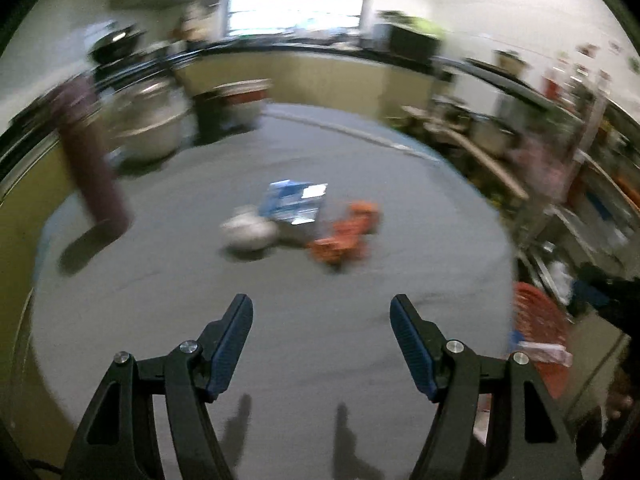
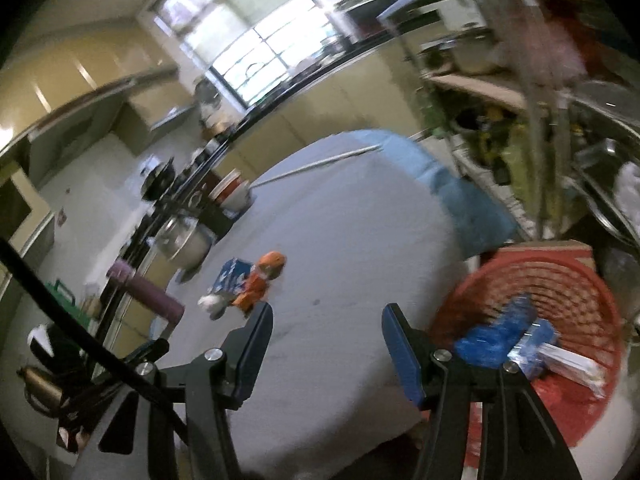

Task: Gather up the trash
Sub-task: 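Grasp the orange with the right tool while the left tool grasps the white tissue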

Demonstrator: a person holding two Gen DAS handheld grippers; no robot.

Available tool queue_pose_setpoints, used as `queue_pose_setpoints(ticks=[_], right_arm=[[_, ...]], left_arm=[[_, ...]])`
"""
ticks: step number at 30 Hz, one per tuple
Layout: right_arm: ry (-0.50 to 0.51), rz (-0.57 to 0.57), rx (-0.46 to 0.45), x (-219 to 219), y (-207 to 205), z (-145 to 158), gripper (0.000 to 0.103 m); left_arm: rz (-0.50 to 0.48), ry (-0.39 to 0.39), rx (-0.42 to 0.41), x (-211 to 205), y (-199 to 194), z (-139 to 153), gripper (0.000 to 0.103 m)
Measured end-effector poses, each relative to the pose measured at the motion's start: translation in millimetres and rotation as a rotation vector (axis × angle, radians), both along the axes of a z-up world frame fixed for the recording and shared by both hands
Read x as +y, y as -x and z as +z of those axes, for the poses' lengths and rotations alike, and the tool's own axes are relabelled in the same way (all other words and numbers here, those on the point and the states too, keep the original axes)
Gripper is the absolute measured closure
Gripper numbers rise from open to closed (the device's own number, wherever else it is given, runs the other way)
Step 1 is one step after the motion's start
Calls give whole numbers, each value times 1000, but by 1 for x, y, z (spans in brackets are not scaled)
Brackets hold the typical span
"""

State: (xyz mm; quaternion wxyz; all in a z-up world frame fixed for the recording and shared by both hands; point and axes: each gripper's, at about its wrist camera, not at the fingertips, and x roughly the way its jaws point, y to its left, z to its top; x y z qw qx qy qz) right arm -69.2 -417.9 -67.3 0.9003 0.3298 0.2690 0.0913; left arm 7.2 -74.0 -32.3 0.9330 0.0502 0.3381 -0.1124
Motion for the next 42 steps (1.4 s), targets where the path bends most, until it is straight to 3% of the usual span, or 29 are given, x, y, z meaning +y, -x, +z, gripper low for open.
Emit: queue_pose_setpoints(ticks=[5,8,13,23,31,33,34,35,42], right_arm=[[16,102,14,45,-44,9,42],[62,153,22,72,-76,14,42],[72,198,63,97,-130,12,44],[80,201,160,123,-228,-2,45],[102,204,263,139,-274,-28,59],[111,208,250,141,-274,-29,63],[119,209,242,142,-274,-29,63],[120,215,238,143,-272,-29,65],[87,212,156,126,-240,-17,70]], left_arm=[[157,11,29,57,-20,-4,31],[188,16,20,73,-26,-1,31],[159,9,26,66,-44,2,31],[115,101,128,58,-112,-7,31],[64,117,166,39,-153,-22,31],[51,130,179,37,-159,-29,41],[45,129,190,36,-162,-32,61],[40,124,206,35,-164,-36,72],[18,116,172,36,-141,-34,93]])
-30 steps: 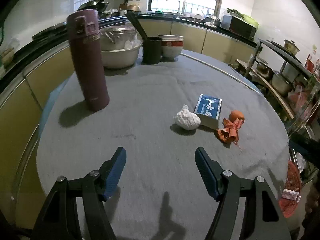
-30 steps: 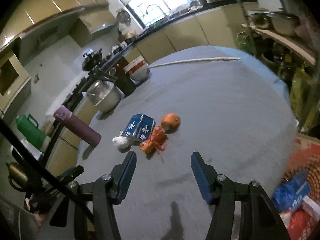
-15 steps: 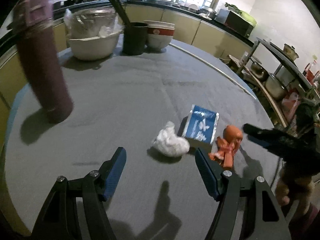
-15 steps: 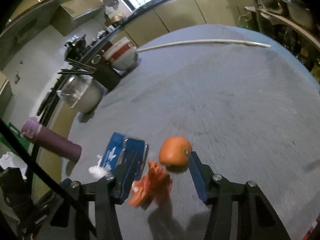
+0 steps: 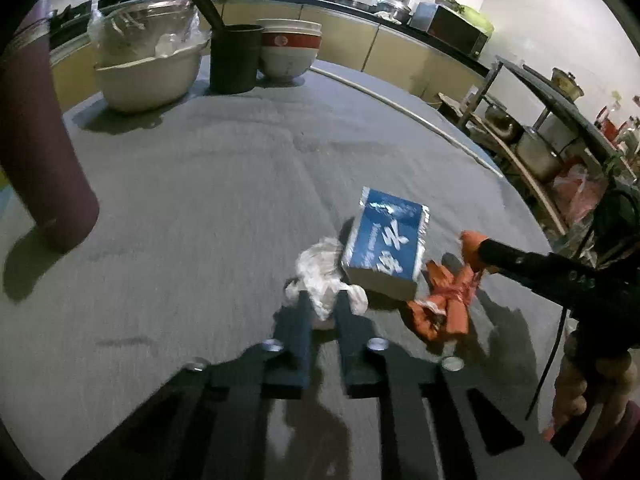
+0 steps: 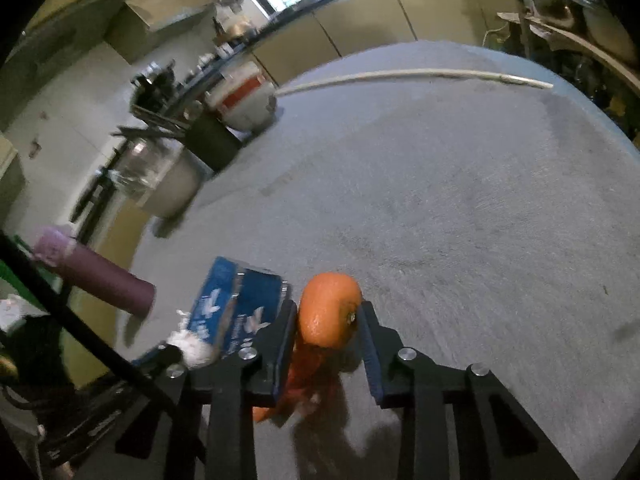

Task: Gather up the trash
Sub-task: 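Grasp the orange with the right tool while the left tool grasps the white tissue, then carry the orange and tissue to the red basket and release both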

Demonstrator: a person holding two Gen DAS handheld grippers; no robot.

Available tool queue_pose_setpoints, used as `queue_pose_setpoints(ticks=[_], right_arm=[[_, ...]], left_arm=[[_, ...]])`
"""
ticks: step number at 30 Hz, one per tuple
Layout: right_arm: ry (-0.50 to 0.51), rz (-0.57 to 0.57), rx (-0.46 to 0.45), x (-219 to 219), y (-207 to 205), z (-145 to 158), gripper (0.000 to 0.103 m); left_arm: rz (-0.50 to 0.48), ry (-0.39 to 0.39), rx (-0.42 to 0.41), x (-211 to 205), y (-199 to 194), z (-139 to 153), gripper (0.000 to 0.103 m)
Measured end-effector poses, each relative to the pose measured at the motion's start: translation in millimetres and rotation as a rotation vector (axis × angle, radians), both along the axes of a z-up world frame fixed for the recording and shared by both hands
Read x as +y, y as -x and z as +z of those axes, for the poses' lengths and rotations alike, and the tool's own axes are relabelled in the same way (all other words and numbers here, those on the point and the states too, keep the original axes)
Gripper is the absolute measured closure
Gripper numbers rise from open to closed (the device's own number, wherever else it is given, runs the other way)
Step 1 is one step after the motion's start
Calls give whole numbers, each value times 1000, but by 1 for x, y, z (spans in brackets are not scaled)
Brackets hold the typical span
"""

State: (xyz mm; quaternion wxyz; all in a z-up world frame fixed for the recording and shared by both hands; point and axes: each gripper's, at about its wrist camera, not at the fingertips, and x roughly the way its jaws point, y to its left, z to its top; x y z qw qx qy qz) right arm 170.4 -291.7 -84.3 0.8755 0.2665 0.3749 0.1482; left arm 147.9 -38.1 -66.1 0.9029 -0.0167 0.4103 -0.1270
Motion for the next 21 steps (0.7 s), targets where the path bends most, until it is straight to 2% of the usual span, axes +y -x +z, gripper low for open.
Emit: queue_pose_setpoints(ticks=[7,12,21], right_arm=[[-55,7,-72,-18,55,17,70],[-47,21,-101,-23,95,20,70],[-50,-22,-149,-49,160,19,70]], left_arm=[[16,6,-37,7,39,12,93],[10,6,-61,5,68,22,93],[-80,-27,-108,-32,114,34,93]])
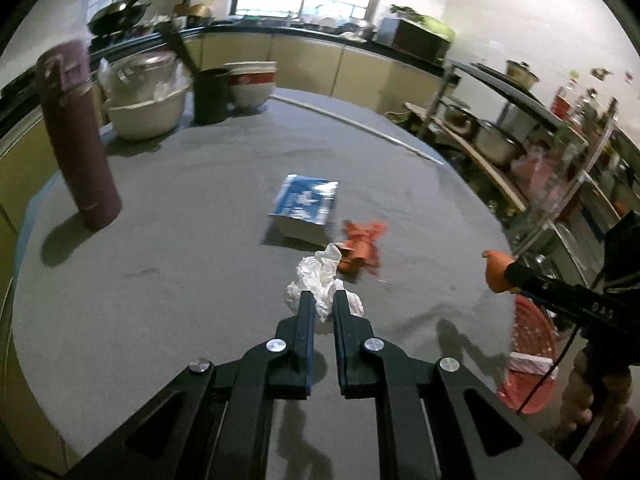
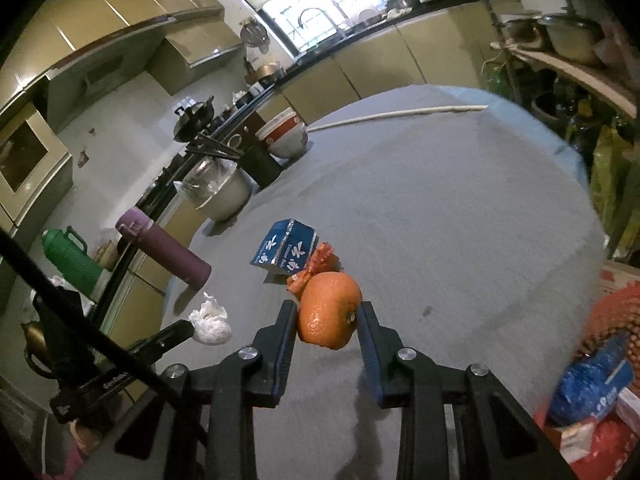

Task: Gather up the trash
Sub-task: 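Carry the orange and tissue to the red basket and release both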

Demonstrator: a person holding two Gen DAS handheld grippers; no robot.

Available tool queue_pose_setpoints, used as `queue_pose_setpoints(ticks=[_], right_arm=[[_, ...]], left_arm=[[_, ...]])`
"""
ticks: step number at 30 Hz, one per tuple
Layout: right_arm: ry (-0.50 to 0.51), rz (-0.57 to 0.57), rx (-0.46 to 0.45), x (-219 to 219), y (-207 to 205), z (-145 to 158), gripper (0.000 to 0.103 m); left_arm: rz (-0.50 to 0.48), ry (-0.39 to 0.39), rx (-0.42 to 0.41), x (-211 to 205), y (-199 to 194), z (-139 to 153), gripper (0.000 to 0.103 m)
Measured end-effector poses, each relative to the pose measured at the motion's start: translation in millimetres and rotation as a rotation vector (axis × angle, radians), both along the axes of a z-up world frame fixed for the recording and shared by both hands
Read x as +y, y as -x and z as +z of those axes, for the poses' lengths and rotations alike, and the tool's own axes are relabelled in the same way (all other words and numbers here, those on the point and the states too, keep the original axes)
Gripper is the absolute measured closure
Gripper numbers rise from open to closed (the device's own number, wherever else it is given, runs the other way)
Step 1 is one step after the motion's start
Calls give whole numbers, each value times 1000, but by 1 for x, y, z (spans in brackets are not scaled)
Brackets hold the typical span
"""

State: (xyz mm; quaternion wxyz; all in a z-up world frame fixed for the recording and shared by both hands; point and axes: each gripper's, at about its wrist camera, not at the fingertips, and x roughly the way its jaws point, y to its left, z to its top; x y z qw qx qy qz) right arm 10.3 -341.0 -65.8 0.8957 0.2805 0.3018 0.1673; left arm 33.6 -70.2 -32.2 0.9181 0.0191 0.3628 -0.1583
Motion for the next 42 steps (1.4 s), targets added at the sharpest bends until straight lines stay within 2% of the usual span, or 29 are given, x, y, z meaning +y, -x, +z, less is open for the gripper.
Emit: queue_pose_setpoints(ticks=[6,17,42], right_arm=[[18,-37,-20,-19,30,-1,70],[-22,-104,-36,-57,65,-7,70],[-101,-268,-21,-134,124,-35,70]], left_arm=[[-47,-86,-53,-39,22,7,93],[-115,-215,-135,-95,54,15,93],[-264,-332,-190,-193,85,8,93]])
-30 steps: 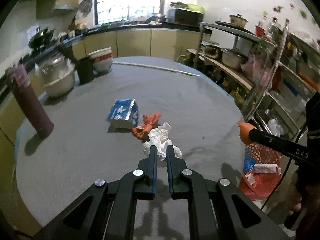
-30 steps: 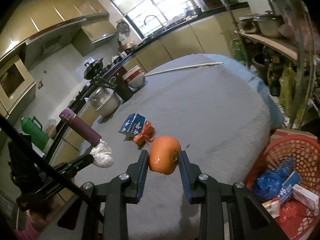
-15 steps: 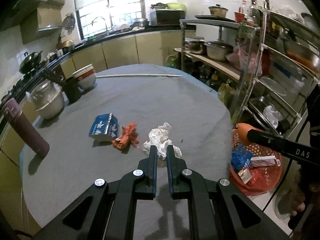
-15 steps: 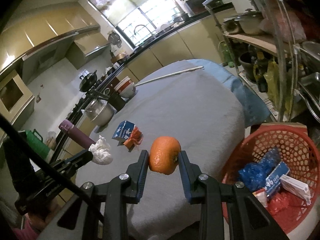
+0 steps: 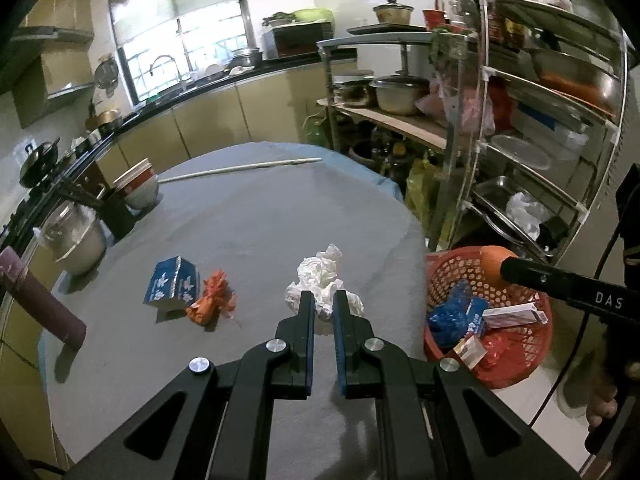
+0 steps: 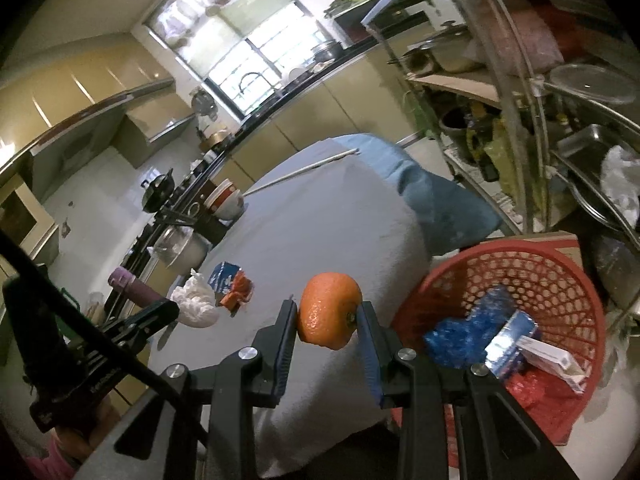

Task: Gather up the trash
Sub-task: 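Carry the orange and tissue to the red basket and release both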

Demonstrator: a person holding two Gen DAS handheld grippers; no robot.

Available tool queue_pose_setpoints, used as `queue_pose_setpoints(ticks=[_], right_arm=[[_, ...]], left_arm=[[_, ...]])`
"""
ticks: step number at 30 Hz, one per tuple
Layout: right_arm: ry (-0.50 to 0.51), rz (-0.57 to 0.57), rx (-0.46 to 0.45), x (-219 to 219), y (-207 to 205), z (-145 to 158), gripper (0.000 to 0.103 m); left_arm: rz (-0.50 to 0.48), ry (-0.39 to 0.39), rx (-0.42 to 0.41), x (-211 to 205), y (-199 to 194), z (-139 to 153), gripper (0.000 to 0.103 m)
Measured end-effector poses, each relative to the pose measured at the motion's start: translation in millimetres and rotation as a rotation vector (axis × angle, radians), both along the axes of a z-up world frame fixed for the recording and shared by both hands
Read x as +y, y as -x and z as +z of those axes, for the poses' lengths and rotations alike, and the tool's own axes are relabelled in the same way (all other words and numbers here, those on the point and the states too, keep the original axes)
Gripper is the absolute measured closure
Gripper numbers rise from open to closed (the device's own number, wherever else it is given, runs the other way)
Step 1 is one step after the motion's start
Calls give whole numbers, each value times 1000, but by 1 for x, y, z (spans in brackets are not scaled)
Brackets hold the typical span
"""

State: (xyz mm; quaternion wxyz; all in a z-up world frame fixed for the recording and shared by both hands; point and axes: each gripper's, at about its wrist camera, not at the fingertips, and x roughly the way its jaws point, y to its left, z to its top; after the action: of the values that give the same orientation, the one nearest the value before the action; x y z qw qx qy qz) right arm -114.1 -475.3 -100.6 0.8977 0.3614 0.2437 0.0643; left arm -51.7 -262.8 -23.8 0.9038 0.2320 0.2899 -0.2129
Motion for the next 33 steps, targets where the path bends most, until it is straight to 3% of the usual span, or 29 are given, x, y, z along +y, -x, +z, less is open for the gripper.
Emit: queue_pose_setpoints(ticks=[33], right_arm=[[-76,-124,48,-56,37,-32,70]], left_arm=[[-124,-90,22,-71,16,-22,93]])
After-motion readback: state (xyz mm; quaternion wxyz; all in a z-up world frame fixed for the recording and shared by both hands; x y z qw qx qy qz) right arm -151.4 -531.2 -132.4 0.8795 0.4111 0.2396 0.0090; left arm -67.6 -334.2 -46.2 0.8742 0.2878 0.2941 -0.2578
